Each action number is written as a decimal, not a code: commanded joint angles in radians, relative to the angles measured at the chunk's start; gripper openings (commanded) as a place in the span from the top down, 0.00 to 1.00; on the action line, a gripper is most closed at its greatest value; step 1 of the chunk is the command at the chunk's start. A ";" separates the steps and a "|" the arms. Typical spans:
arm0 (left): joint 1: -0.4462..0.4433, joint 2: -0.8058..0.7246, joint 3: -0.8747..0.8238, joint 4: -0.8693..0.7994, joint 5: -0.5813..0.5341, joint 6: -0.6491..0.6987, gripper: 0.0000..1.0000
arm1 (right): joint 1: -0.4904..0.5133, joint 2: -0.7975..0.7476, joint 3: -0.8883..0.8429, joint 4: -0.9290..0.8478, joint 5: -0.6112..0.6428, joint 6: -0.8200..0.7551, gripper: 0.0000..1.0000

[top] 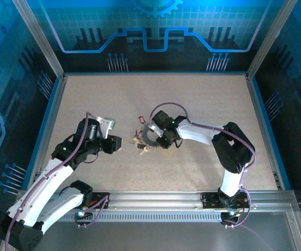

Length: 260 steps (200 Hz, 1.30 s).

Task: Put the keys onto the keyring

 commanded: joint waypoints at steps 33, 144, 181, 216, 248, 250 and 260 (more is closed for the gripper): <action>0.007 -0.006 -0.014 0.012 0.033 0.021 0.60 | -0.036 -0.102 -0.032 -0.004 -0.084 0.063 0.77; 0.006 0.003 -0.014 0.011 0.049 0.017 0.60 | -0.120 -0.075 -0.065 -0.005 -0.353 0.236 0.66; 0.006 0.005 -0.015 0.013 0.050 0.017 0.60 | -0.123 -0.051 -0.072 0.008 -0.378 0.246 0.62; 0.006 0.010 -0.016 0.011 0.052 0.018 0.60 | -0.128 -0.023 -0.066 0.011 -0.394 0.253 0.62; 0.007 0.011 -0.016 0.013 0.053 0.018 0.60 | -0.130 -0.021 -0.060 0.006 -0.370 0.254 0.59; 0.007 0.011 -0.016 0.012 0.053 0.018 0.60 | -0.129 -0.021 -0.060 0.006 -0.368 0.254 0.59; 0.007 0.011 -0.016 0.011 0.054 0.018 0.60 | -0.131 -0.022 -0.061 0.005 -0.364 0.256 0.58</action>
